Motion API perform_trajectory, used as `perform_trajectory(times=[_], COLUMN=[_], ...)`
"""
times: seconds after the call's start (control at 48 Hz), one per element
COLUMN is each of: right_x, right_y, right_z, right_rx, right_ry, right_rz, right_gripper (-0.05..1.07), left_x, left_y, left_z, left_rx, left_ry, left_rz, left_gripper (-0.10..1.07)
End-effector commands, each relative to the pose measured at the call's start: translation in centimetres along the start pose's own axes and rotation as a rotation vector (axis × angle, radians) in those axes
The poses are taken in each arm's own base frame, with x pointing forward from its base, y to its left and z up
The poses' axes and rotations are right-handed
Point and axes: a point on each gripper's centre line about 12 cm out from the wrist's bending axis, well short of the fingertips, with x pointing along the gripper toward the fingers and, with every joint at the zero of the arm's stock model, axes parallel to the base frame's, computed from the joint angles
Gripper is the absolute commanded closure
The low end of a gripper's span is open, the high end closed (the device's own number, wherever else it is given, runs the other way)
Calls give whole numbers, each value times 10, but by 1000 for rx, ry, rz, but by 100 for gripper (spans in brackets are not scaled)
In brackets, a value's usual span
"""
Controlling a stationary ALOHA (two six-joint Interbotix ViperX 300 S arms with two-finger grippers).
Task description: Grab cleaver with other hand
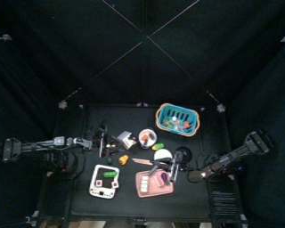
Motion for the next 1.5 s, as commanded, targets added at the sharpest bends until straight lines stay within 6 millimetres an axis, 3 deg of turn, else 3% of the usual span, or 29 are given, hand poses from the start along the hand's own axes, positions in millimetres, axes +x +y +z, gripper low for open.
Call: perform_trajectory(times=[0.0,0.25,0.5,0.688,1.104,1.479], right_x=[-2,-2,-3,-3,-3,-2], right_y=[2,2,5,8,7,10], right_z=[16,16,23,27,28,26], right_rx=[29,35,15,2,1,-9], right_ry=[-38,-35,-58,-72,-78,-65], right_rz=[9,9,27,44,43,58], right_gripper=[59,58,59,59,59,58], left_x=[3,4,9,13,32,48], left_y=[-4,0,-6,-16,-40,-40], left_z=[12,5,-29,-42,-57,-49], left_rx=[48,164,308,504,620,631], left_ry=[-15,11,93,75,75,48], left_rz=[-8,27,19,48,41,94], left_gripper=[2,2,2,2,2,6])
